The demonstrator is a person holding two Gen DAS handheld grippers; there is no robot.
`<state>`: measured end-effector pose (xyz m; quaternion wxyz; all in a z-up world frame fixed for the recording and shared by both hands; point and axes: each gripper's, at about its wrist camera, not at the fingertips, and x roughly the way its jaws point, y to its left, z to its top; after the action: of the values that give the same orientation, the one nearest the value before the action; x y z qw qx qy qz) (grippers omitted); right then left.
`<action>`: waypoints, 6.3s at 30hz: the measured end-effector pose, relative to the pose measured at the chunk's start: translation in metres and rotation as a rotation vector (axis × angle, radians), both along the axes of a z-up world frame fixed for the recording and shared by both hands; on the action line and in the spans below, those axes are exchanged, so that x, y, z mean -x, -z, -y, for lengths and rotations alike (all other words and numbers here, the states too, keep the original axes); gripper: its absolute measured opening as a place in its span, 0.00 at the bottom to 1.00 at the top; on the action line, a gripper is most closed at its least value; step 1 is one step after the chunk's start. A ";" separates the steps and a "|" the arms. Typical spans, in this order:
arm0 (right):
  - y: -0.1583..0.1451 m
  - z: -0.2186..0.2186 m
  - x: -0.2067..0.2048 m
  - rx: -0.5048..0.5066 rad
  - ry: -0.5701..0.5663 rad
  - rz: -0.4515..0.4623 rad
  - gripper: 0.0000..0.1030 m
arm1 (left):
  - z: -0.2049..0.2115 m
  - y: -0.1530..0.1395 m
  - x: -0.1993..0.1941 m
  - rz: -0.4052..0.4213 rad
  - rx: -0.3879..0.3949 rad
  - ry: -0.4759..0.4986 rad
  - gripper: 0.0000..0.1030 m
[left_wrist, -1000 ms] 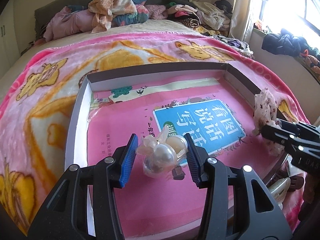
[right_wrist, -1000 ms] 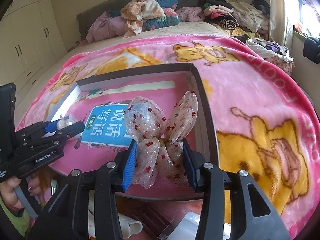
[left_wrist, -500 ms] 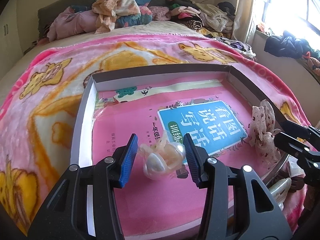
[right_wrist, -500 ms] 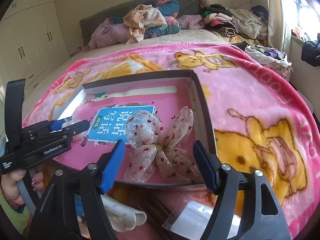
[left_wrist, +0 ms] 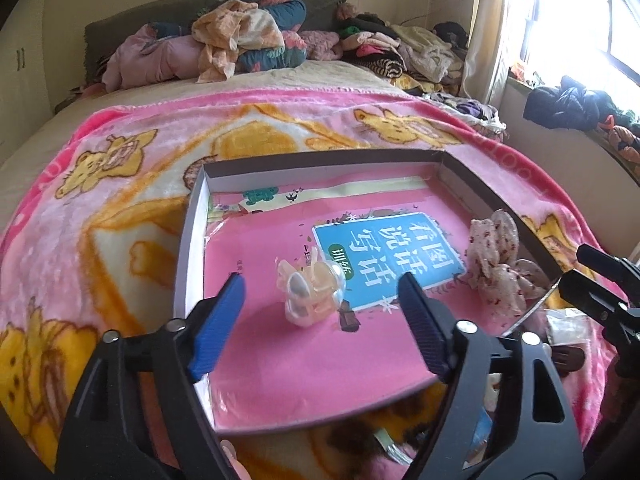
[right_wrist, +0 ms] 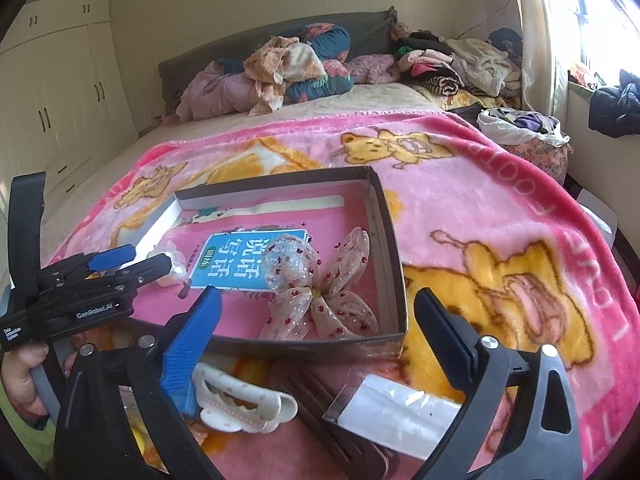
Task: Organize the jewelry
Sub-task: 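Open the left tool to drop the pearl clip while the right tool releases the bow, then withdraw both tools from the box toward the remaining jewelry, then grasp the clear earring packet with the left tool while the right tool grasps a clear plastic packet, then carry both clear packets with both tools over the box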
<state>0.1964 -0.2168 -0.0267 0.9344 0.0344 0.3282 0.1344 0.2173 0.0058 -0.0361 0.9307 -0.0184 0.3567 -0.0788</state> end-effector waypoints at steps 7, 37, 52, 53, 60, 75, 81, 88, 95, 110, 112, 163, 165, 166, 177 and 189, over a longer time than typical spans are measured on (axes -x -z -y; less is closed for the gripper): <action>-0.011 0.001 0.019 0.001 0.006 0.022 0.93 | -0.002 -0.011 0.021 0.037 0.021 -0.003 0.85; -0.029 0.002 0.091 -0.010 -0.004 0.071 0.93 | 0.004 -0.024 0.098 0.125 0.030 0.040 0.89; -0.010 0.020 0.112 -0.013 0.015 0.021 0.93 | 0.014 0.004 0.125 0.051 -0.005 0.102 0.89; -0.009 0.021 0.112 -0.010 0.018 0.018 0.93 | 0.015 0.005 0.126 0.049 -0.010 0.108 0.89; 0.004 0.029 0.113 0.012 0.042 -0.011 0.93 | 0.026 0.011 0.132 0.046 -0.031 0.149 0.89; 0.032 0.052 0.088 0.026 0.122 -0.104 0.93 | 0.059 0.023 0.109 0.028 -0.188 0.284 0.88; 0.043 0.056 0.077 -0.008 0.108 -0.158 0.93 | 0.068 0.025 0.101 0.025 -0.234 0.343 0.75; 0.046 0.072 0.059 -0.062 0.166 -0.184 0.92 | 0.074 0.033 0.097 -0.006 -0.244 0.393 0.68; 0.054 0.073 0.035 -0.107 0.173 -0.236 0.83 | 0.074 0.039 0.093 -0.028 -0.246 0.393 0.51; 0.032 0.082 0.046 -0.213 0.148 -0.121 0.12 | 0.063 0.025 0.092 -0.023 -0.162 0.375 0.24; 0.024 0.081 0.053 -0.211 0.138 -0.084 0.10 | 0.062 0.019 0.093 -0.016 -0.136 0.375 0.24; -0.046 0.057 0.053 -0.227 0.039 0.050 0.06 | 0.023 -0.026 0.057 0.067 0.011 0.267 0.09; -0.047 0.053 0.046 -0.232 0.030 0.047 0.06 | 0.023 -0.026 0.050 0.071 0.010 0.264 0.09; -0.047 0.051 0.044 -0.230 0.027 0.045 0.06 | 0.023 -0.026 0.047 0.071 0.011 0.264 0.09; -0.045 0.040 0.017 -0.224 0.019 0.037 0.06 | 0.037 -0.017 0.017 0.037 0.015 0.300 0.09; -0.035 0.044 -0.006 -0.236 0.032 0.021 0.06 | 0.049 -0.018 -0.009 0.027 0.033 0.317 0.09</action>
<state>0.2026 -0.2607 0.0081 0.9292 0.1480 0.2998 0.1576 0.2260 -0.0430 -0.0181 0.9108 0.0240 0.3414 -0.2307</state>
